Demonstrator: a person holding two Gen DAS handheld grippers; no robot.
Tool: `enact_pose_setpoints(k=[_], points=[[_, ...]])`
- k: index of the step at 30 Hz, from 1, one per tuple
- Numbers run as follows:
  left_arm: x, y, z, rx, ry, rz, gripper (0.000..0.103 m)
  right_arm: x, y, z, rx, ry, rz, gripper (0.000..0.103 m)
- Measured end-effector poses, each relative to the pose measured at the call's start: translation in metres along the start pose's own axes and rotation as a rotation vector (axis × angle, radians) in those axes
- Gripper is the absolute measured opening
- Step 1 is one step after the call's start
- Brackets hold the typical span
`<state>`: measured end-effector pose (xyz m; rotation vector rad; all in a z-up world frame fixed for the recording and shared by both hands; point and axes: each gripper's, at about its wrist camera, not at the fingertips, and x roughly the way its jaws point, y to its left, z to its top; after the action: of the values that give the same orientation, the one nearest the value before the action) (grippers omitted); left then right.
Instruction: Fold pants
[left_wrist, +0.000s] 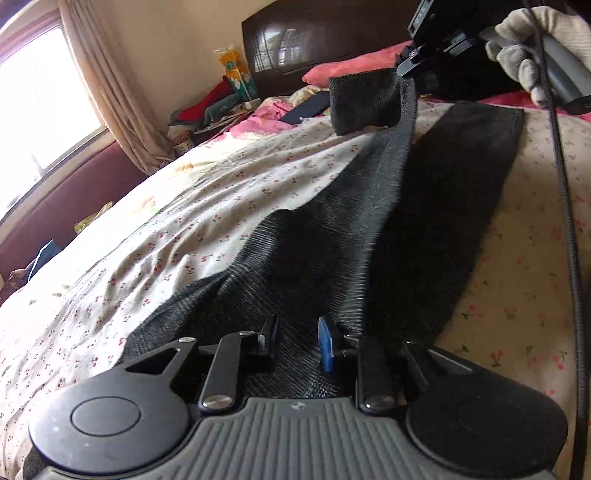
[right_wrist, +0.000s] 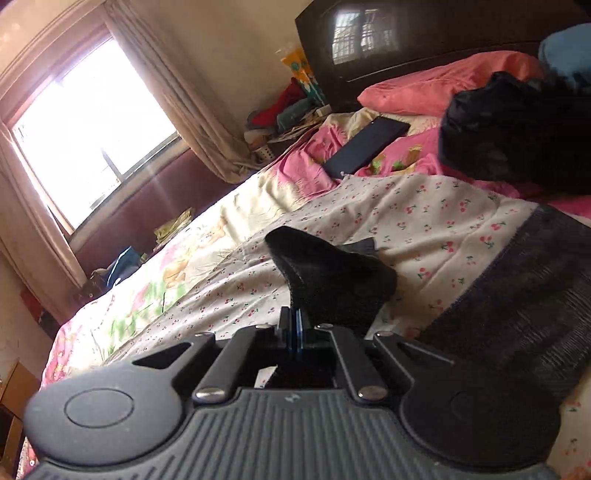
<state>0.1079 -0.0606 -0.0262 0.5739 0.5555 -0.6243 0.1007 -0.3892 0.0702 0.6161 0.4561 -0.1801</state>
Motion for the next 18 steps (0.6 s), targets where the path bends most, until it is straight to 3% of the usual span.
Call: enact_pose_setpoints(k=[2,4,6,8,13,16,18], points=[[0.005,-0.014,-0.005,0.039,0.031,-0.007,0.037,-0.024,-0.029,-0.019,0.008,-0.002,-0.072,0.002],[0.003,-0.029,-0.004,0.107,0.030,0.018,0.030,-0.027,-0.064,-0.038,0.045,0.067,-0.142,0.002],[0.003,-0.034,0.002,0.143,0.036,0.032,0.031,-0.024,-0.088,-0.049,0.105,0.101,-0.163,0.004],[0.002,-0.034,0.008,0.136,0.042,0.021,0.032,-0.025,-0.093,-0.053,0.101,0.078,-0.162,0.009],[0.009,-0.042,0.024,0.121,0.054,0.002,0.033,-0.009,-0.081,-0.025,0.097,0.026,-0.042,0.010],[0.016,-0.049,0.030,0.106,0.045,-0.004,0.033,0.026,-0.076,-0.006,0.112,0.026,-0.002,0.031],[0.018,-0.050,0.032,0.089,0.040,-0.010,0.033,0.054,-0.074,-0.001,0.155,0.074,0.043,0.032]])
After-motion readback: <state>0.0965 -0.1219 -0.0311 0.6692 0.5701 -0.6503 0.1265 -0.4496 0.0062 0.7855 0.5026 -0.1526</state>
